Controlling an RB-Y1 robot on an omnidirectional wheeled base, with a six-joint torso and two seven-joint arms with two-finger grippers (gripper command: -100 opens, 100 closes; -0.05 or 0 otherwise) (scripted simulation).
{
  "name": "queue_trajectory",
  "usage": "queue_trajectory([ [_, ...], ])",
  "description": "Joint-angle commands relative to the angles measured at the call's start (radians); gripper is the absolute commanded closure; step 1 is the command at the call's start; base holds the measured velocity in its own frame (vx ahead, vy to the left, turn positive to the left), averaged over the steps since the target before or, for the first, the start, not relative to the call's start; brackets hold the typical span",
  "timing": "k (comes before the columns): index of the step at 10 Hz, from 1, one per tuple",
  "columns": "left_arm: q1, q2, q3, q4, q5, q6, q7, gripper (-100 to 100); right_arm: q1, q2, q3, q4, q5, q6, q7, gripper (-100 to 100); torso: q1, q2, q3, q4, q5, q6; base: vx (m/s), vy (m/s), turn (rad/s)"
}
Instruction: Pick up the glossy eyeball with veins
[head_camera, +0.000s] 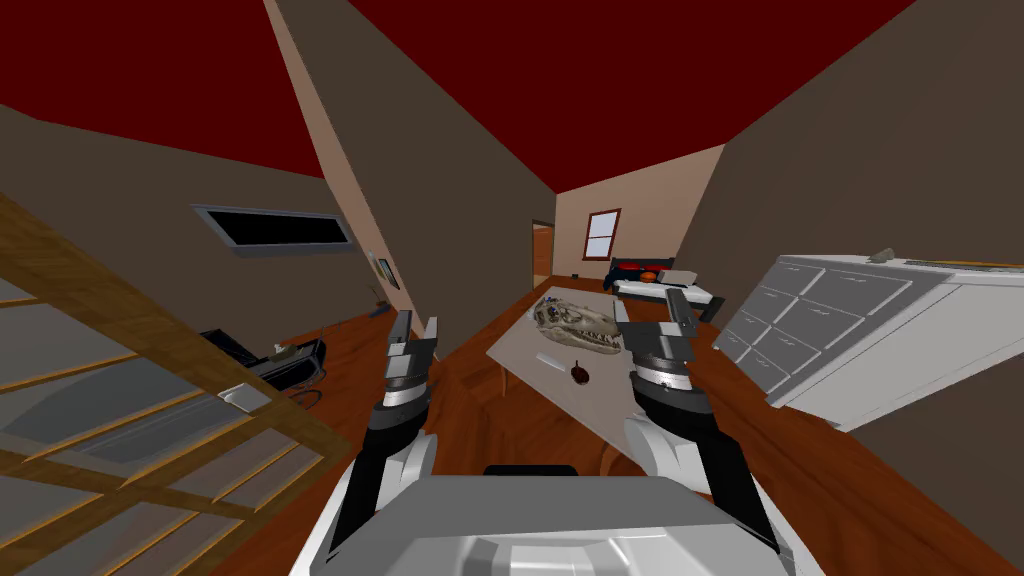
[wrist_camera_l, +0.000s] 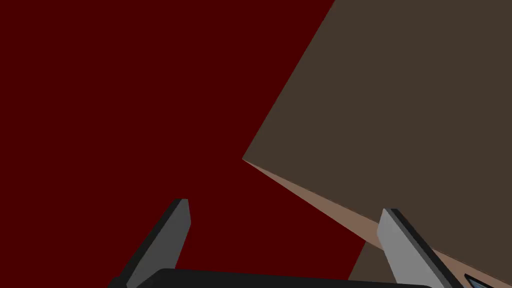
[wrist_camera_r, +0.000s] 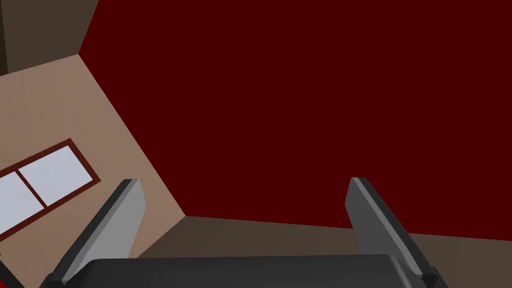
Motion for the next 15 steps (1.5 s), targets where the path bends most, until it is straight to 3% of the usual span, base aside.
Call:
queue_trajectory([
  [1,0.0,0.0,0.0,0.0,0.0,0.0,0.0,0,-0.004,-0.03,0.005,0.012,0.024,0.007,-0.003,-100,0.0,0.0,0.0,0.0,0.0,0.0,-0.017,-0.005,0.099],
  [4,0.0,0.0,0.0,0.0,0.0,0.0,0.0,0,-0.017,-0.105,0.025,0.06,0.109,0.035,-0.012,-100,-0.003,0.003,0.002,0.001,-0.001,0.0,-0.047,-0.035,0.165],
  [9,0.0,0.0,0.0,0.0,0.0,0.0,0.0,0,-0.032,-0.158,0.047,0.11,0.223,0.063,-0.019,-100,-0.002,0.003,0.002,0.001,0.0,0.0,-0.04,-0.02,0.114],
  [12,0.0,0.0,0.0,0.0,0.0,0.0,0.0,0,-0.05,-0.212,0.076,0.174,0.319,0.097,-0.027,-100,-0.002,0.002,0.001,0.001,-0.001,0.0,-0.042,-0.031,0.163],
  [13,0.0,0.0,0.0,0.0,0.0,0.0,0.0,0,-0.05,-0.212,0.076,0.174,0.343,0.097,-0.027,-100,-0.003,0.002,0.001,0.001,-0.001,0.0,-0.036,-0.03,0.103],
  [14,0.0,0.0,0.0,0.0,0.0,0.0,0.0,0,-0.061,-0.239,0.093,0.21,0.373,0.116,-0.031,-100,-0.003,0.002,0.001,0.001,-0.001,0.0,-0.055,-0.033,0.2],
  [15,0.0,0.0,0.0,0.0,0.0,0.0,0.0,0,-0.061,-0.239,0.093,0.21,0.405,0.116,-0.031,-100,-0.003,0.003,0.002,0.001,-0.001,0.0,-0.051,-0.028,0.119],
])
